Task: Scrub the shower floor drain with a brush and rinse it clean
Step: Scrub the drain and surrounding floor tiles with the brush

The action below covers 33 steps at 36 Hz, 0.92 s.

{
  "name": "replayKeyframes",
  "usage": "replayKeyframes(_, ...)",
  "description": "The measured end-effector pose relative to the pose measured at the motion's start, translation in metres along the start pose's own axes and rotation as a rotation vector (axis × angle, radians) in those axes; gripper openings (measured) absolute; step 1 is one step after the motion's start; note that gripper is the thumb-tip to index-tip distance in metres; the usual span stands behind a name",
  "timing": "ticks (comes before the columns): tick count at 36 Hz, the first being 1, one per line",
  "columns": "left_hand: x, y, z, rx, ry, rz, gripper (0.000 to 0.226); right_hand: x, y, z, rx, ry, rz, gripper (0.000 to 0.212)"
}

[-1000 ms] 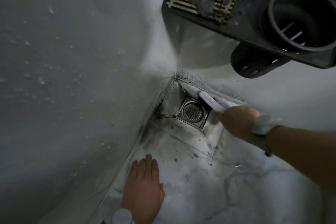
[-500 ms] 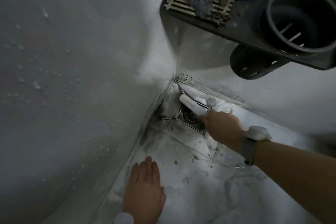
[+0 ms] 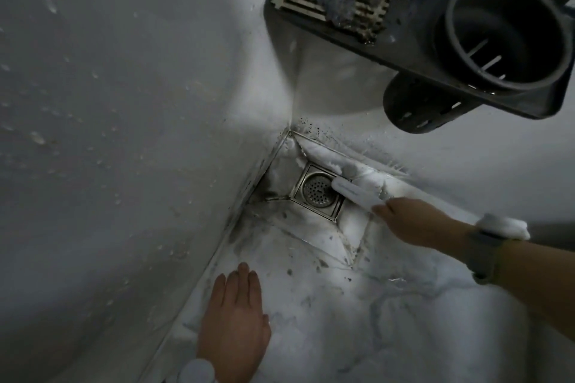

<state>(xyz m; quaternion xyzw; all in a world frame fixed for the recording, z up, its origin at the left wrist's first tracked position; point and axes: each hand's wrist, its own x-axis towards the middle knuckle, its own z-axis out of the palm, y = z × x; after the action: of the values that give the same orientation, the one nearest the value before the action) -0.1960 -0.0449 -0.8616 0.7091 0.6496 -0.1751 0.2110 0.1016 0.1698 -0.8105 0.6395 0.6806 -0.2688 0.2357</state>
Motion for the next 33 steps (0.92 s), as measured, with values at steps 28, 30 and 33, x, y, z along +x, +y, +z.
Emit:
replayKeyframes(28, -0.003, 0.002, -0.005, 0.007, 0.045, -0.021, 0.080, 0.007, -0.002, -0.003, 0.025, 0.129, -0.044, 0.053)
replayKeyframes(30, -0.003, 0.002, -0.005, 0.001, 0.049, -0.018, 0.081, 0.021, 0.000, -0.005, -0.013, 0.174, -0.049, 0.054)
replayKeyframes(33, -0.003, 0.003, -0.004, -0.003, 0.043, -0.010, 0.083, 0.024, -0.015, 0.005, 0.137, 0.097, -0.003, 0.061)
